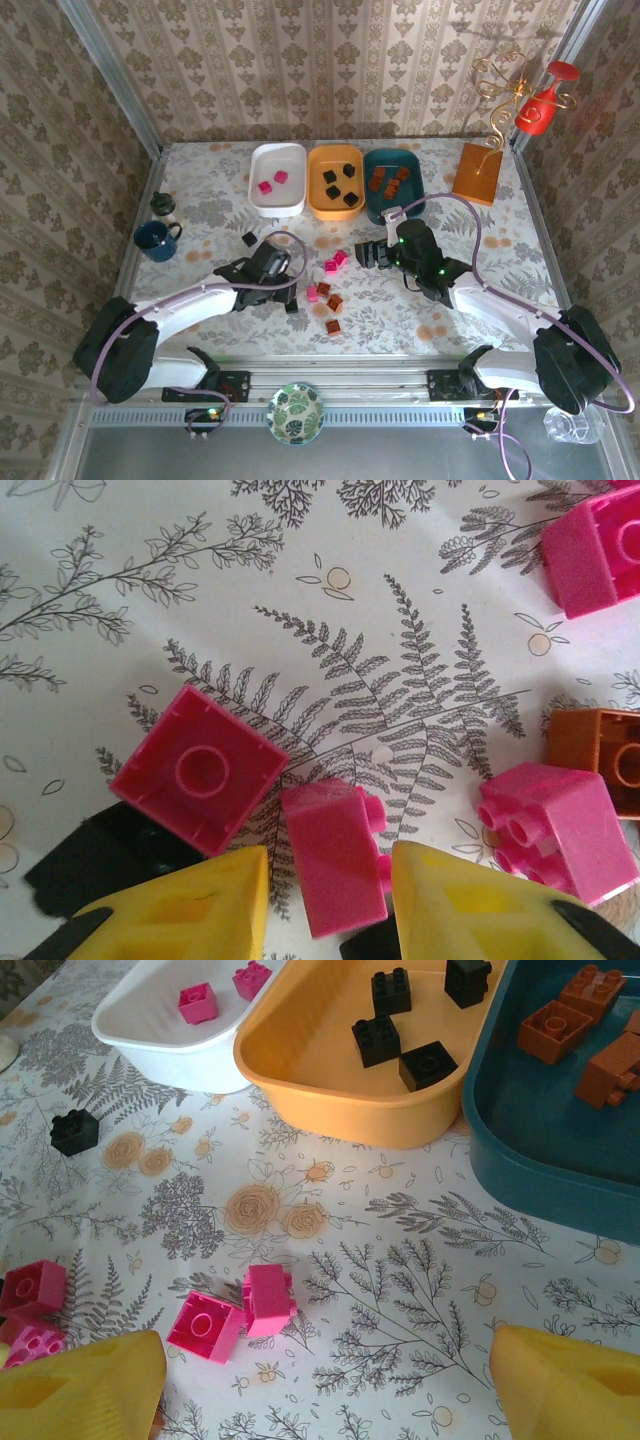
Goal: Sort the legos into containers by color
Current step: Pick up the lego from the middle-left of the table.
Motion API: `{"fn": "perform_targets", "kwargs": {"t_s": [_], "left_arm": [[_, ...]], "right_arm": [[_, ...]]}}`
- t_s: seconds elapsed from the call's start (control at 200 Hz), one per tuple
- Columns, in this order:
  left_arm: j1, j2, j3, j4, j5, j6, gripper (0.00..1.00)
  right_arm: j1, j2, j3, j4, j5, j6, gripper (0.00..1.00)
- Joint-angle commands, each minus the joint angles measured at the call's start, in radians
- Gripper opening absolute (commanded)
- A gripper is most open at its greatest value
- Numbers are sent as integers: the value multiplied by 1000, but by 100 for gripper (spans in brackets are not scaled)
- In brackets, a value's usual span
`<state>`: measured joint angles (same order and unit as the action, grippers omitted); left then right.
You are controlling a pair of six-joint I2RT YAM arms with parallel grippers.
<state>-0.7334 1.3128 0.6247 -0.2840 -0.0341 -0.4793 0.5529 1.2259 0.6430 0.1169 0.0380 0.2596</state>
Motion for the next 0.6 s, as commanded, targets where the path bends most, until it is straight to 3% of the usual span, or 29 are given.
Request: {"fn": "perform_targets", "kwargs": {"t_s": [0.0, 0.595], "left_arm": [[-6, 37, 33, 12, 22, -8, 38], [-35, 153, 65, 24, -24, 16, 40]], "right_arm": [[0, 5, 0, -2, 23, -16, 86], [1, 20, 6, -6, 29, -16, 86]]}}
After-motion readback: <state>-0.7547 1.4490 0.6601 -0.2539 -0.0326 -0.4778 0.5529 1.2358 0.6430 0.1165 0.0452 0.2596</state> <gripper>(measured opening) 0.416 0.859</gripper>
